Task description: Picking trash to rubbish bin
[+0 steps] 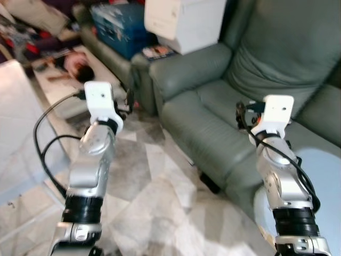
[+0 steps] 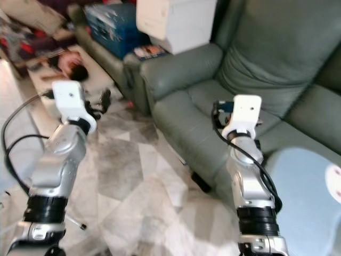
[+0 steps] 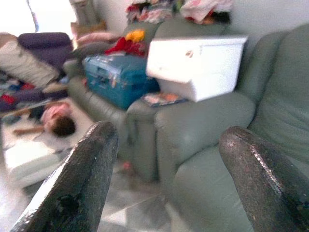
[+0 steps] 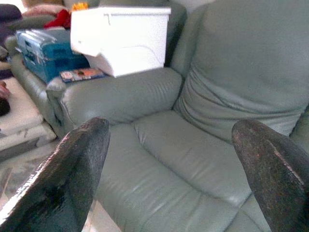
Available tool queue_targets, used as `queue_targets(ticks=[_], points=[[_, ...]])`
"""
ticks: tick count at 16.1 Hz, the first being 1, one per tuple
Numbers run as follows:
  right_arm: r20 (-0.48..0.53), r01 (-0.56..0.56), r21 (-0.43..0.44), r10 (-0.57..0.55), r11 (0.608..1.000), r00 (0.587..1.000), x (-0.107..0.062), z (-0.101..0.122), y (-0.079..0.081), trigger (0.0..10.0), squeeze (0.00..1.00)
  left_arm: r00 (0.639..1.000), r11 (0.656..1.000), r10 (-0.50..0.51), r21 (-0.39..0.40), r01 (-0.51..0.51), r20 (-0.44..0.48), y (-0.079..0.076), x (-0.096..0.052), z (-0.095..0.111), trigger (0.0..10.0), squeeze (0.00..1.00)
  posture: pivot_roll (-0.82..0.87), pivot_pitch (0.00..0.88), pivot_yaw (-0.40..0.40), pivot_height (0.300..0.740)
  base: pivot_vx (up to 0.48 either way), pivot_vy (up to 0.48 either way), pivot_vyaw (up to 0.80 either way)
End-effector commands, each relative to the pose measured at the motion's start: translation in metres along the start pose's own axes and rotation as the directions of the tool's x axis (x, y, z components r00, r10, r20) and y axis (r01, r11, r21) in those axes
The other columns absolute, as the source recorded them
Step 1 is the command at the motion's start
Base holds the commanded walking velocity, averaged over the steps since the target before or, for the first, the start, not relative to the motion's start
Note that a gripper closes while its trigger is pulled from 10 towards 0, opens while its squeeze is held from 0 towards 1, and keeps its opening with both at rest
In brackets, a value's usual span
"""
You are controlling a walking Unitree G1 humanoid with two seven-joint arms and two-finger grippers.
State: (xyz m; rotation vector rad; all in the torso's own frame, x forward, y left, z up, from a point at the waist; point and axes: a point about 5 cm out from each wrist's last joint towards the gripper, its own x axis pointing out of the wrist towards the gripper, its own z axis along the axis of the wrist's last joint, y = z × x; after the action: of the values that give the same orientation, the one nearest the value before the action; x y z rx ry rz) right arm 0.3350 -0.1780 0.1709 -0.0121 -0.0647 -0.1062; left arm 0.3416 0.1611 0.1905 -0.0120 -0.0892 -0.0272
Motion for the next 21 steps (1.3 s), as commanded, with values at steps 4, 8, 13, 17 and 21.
queue_targets(ticks=[4, 8, 13, 17, 21], points=[[-0.052, 0.059, -0.020, -0.060, 0.998, 0.997, -0.002, -0.012, -0.006, 10.0, 0.00, 0.990, 0.999, 0.031, 0.016, -0.029, -0.137, 0.001, -0.005, -0.030, 10.0, 0.00, 0.04, 0.113, 0.022, 0.740, 0.000, 0.000, 0.00], [-0.060, 0.077, -0.015, -0.077, 0.997, 0.995, -0.005, -0.018, -0.008, 10.0, 0.00, 0.985, 0.999, 0.015, 0.034, -0.009, -0.174, 0.002, -0.019, -0.040, 10.0, 0.00, 0.05, 0.053, 0.048, 0.740, 0.000, 0.000, 0.00], [-0.072, 0.059, -0.007, -0.059, 0.998, 0.996, -0.006, -0.020, -0.003, 10.0, 0.00, 0.986, 0.990, 0.123, 0.086, -0.114, -0.113, 0.016, -0.025, -0.030, 10.0, 0.00, 0.06, 0.059, 0.044, 0.740, 0.000, 0.000, 0.00], [-0.024, 0.010, -0.047, -0.011, 0.999, 1.000, -0.009, -0.012, 0.001, 10.0, 0.00, 0.987, 0.980, 0.161, 0.117, -0.162, 0.014, 0.023, -0.028, -0.008, 10.0, 0.00, 0.08, 0.098, 0.026, 0.740, 0.000, 0.000, 0.20], [-0.024, -0.021, -0.059, 0.020, 0.998, 1.000, -0.010, -0.009, 0.006, 10.0, 0.00, 0.990, 0.985, 0.144, 0.091, -0.144, 0.009, 0.018, -0.032, -0.010, 10.0, 0.00, 0.07, 0.108, 0.016, 0.740, 0.000, 0.000, 0.80]])
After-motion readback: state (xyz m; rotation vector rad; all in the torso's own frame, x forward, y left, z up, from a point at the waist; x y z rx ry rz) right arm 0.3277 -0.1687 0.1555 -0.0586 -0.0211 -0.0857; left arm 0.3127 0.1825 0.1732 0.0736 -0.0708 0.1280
